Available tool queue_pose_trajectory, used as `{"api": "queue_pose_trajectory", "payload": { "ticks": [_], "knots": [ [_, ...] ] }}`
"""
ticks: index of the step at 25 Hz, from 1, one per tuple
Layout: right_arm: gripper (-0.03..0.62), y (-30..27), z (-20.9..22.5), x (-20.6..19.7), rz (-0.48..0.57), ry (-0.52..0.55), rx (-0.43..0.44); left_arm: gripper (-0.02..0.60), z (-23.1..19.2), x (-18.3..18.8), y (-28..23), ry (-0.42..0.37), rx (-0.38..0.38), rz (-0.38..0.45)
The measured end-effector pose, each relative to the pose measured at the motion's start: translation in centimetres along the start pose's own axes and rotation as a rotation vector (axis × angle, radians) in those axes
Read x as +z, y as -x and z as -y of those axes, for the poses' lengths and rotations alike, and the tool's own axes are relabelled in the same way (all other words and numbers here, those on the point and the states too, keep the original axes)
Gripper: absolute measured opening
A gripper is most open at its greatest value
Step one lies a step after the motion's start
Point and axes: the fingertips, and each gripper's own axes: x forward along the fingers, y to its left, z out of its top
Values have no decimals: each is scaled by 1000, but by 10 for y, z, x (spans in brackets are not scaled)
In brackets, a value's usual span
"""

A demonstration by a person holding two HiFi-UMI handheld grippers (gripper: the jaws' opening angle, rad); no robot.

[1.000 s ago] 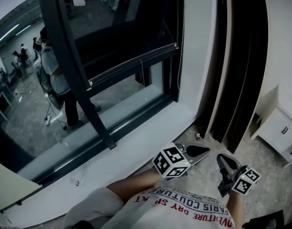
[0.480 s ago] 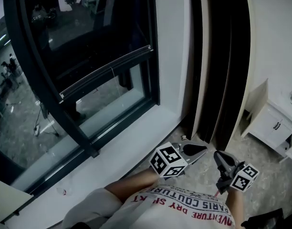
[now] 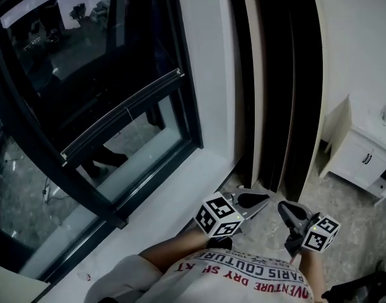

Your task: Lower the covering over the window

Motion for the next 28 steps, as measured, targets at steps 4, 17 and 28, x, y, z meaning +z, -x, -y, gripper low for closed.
{"api": "queue_pose_trajectory", "payload": {
  "ticks": [4, 17, 28],
  "knots": [
    [6, -38, 31, 11, -7, -2, -1, 2, -50, 6, -5, 9, 5, 10],
    [6, -252, 119, 78, -50, 14, 129, 2, -282, 57, 30, 43, 155, 52],
    [6, -382, 131, 99, -92, 63, 254, 2, -402, 75, 93, 22, 304, 112]
  ]
}}
